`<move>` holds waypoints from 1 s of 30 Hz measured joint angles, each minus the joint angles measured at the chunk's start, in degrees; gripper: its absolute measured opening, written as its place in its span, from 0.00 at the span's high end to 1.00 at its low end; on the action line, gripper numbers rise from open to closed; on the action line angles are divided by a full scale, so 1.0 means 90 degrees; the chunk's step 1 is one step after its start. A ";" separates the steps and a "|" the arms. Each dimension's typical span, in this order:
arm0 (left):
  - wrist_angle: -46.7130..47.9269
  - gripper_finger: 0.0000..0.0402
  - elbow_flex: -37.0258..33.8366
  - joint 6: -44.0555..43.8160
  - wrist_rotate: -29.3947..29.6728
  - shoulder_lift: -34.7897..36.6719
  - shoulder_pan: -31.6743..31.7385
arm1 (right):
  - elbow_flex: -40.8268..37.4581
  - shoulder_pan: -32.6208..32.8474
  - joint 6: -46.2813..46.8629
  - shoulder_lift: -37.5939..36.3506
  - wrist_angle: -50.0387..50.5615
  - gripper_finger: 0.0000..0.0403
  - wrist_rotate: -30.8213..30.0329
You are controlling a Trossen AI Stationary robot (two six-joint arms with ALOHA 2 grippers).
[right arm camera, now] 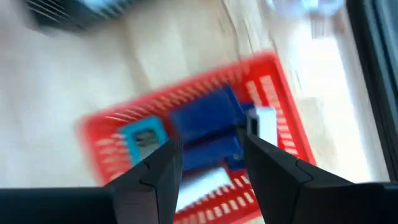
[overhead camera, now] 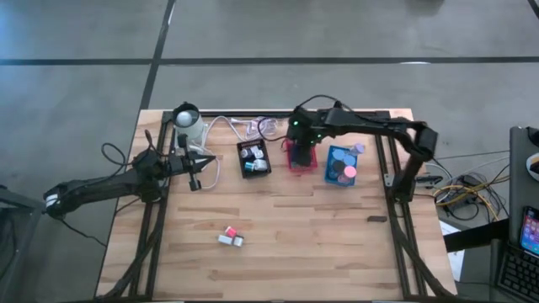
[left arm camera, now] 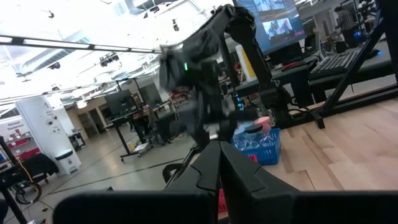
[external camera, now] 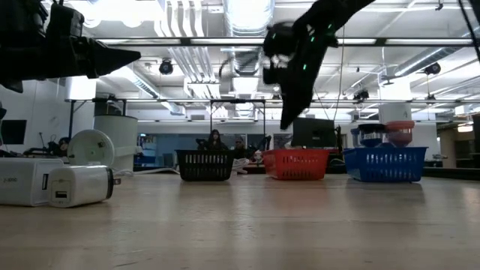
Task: Pick & Place Office items
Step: Put the white black charger adapter into the black bin
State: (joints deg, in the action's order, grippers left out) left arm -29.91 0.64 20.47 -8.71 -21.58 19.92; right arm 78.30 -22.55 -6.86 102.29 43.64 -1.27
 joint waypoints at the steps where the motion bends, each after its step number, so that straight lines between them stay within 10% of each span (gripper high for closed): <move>1: -0.0002 0.97 0.0000 -0.0002 0.0000 0.0002 0.0002 | -0.0005 -0.0001 -0.0061 -0.0176 -0.0025 0.60 0.0248; 20: 0.0549 0.97 -0.0002 -0.0589 0.0872 0.0001 0.0000 | -0.3708 0.0173 0.0313 -0.6850 -0.3784 0.95 0.2196; 30: 0.0544 0.97 -0.0002 -0.0622 0.0862 0.0002 0.0000 | -0.5661 0.0176 0.0555 -0.9622 -0.4257 0.98 0.2342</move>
State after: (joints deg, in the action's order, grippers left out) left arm -25.02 0.62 14.87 -0.95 -21.56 19.92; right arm 27.36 -20.97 -1.87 15.69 5.33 19.81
